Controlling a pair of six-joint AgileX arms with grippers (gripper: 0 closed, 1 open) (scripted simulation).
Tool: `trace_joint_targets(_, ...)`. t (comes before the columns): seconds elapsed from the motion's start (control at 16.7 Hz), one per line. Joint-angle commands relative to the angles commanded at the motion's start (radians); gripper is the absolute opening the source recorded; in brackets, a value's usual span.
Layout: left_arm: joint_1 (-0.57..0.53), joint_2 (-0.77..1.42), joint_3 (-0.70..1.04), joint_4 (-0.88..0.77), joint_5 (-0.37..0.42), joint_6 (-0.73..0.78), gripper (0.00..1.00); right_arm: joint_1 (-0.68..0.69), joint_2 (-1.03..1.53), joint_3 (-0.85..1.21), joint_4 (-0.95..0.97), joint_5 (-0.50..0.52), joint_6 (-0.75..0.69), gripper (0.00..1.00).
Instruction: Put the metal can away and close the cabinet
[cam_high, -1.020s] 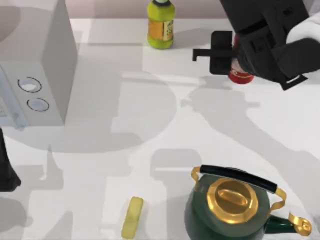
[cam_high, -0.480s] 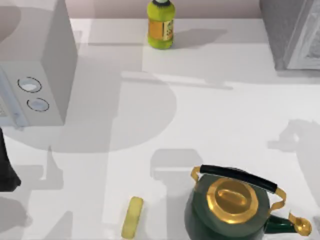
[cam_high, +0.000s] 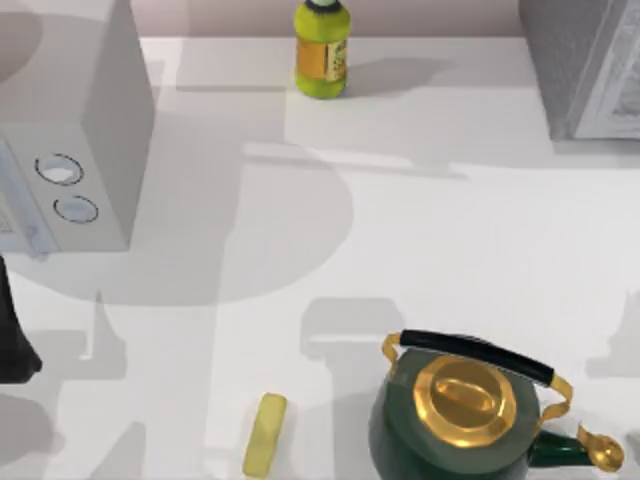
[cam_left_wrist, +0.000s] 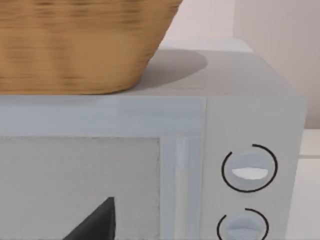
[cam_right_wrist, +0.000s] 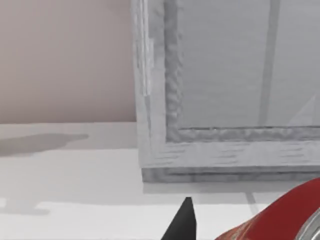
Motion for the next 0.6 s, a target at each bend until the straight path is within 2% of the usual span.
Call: trace_joint_targets(0.6, 0.0, 0.0, 0.0, 0.0, 0.0, 0.0, 1.0, -0.011, 0.002, -0.001, 0.001, -0.012, -0.019, 0.0)
